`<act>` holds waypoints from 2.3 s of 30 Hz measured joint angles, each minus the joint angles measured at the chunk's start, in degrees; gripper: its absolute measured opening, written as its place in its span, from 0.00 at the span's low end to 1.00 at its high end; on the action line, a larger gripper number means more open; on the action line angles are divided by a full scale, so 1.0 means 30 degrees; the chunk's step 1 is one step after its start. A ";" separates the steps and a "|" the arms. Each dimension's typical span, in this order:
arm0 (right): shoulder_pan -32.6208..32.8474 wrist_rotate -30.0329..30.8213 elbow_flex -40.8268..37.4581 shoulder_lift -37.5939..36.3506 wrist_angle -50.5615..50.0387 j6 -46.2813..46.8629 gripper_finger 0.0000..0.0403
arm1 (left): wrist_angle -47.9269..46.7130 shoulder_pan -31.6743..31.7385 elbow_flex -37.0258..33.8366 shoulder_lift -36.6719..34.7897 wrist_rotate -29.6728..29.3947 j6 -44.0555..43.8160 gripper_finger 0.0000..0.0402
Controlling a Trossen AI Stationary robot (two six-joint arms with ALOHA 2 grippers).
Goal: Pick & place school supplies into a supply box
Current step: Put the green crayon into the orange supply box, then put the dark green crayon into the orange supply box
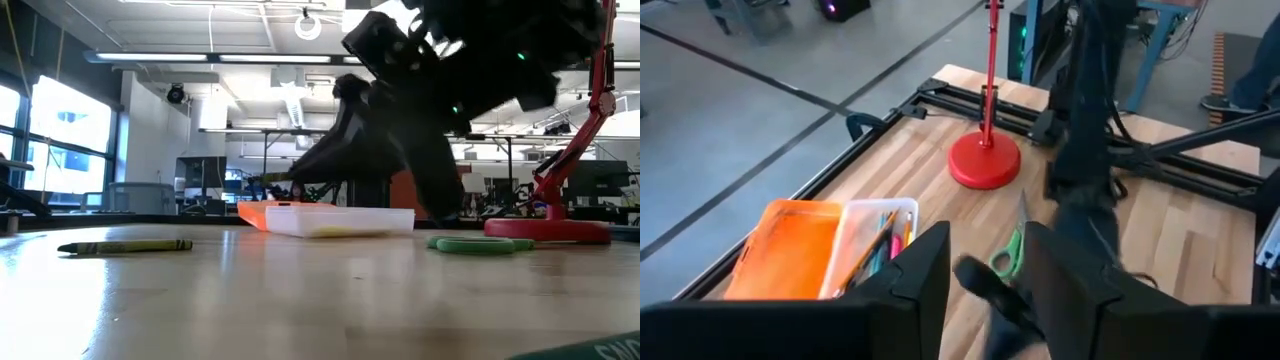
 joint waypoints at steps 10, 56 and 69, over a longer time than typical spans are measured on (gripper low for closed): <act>-0.6679 -0.4191 -0.2269 -0.3071 -0.0881 -0.1624 0.03 | -0.0352 -0.0029 0.0000 0.0000 0.0809 0.0017 0.40; -0.4912 -0.6633 -0.2098 -0.2608 0.0014 0.0414 0.26 | -0.2567 -0.5431 -1.2862 0.0954 1.0033 -2.9929 0.40; -0.4673 -0.6589 -0.2098 -0.2608 -0.0059 0.0604 0.26 | 0.3860 -0.5370 -1.3515 0.2372 1.1044 -2.6479 0.40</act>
